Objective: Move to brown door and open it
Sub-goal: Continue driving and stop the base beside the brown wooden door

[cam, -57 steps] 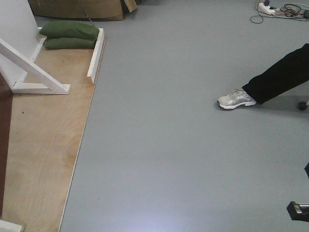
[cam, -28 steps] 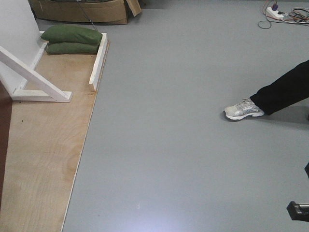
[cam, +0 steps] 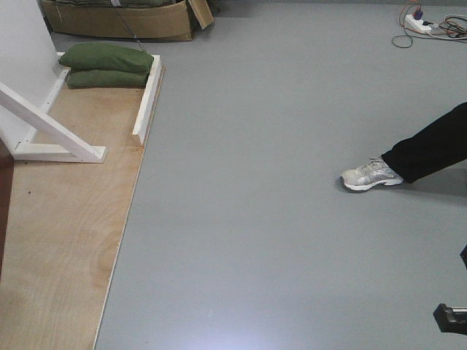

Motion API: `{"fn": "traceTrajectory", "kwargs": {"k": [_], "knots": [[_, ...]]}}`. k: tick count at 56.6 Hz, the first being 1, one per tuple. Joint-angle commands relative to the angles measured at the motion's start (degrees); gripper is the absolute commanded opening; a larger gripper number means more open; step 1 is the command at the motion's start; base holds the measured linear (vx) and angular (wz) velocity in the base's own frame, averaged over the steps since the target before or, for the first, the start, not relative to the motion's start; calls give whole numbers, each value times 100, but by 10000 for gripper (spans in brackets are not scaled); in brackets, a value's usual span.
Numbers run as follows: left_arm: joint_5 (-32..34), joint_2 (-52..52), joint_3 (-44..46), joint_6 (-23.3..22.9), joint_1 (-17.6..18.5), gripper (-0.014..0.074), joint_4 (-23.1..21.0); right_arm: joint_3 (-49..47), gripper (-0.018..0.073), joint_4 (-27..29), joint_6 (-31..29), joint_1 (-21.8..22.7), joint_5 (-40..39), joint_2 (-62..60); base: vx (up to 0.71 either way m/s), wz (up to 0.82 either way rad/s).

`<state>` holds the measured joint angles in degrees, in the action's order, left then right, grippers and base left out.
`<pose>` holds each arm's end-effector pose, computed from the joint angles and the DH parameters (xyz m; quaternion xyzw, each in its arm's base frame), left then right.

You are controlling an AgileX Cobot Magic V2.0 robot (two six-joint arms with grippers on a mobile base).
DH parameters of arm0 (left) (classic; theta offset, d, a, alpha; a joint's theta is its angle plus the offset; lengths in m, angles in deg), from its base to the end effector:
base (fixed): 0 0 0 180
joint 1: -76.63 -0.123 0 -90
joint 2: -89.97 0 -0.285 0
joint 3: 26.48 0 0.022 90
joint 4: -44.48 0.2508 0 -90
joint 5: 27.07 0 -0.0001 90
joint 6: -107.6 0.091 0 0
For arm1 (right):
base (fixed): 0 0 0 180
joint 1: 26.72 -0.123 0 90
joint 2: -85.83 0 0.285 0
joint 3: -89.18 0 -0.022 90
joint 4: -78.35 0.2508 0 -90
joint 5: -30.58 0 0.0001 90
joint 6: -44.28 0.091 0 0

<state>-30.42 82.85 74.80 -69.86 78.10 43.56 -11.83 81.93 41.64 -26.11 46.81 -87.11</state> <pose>0.0567 -0.0015 0.1996 0.0193 0.7018 0.0006 0.7121 0.0548 0.0010 0.1779 0.0041 0.7785 0.0078 0.6276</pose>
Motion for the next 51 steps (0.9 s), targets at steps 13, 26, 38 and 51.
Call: {"fn": "traceTrajectory", "kwargs": {"k": [13,26,38,51], "knots": [[437,81,101,-40,9,-3,-15,32,0,-1,-32,26,-469,-62,5,0],[390,81,114,-28,9,-3,-15,32,0,-1,-32,26,-469,-62,1,0],[570,-56,865,-41,2,-3,-15,32,0,-1,-32,26,-469,-62,0,0],[719,-1177,2296,38,-466,-3,-438,32,0,-1,-32,26,-469,-62,0,0]]}}
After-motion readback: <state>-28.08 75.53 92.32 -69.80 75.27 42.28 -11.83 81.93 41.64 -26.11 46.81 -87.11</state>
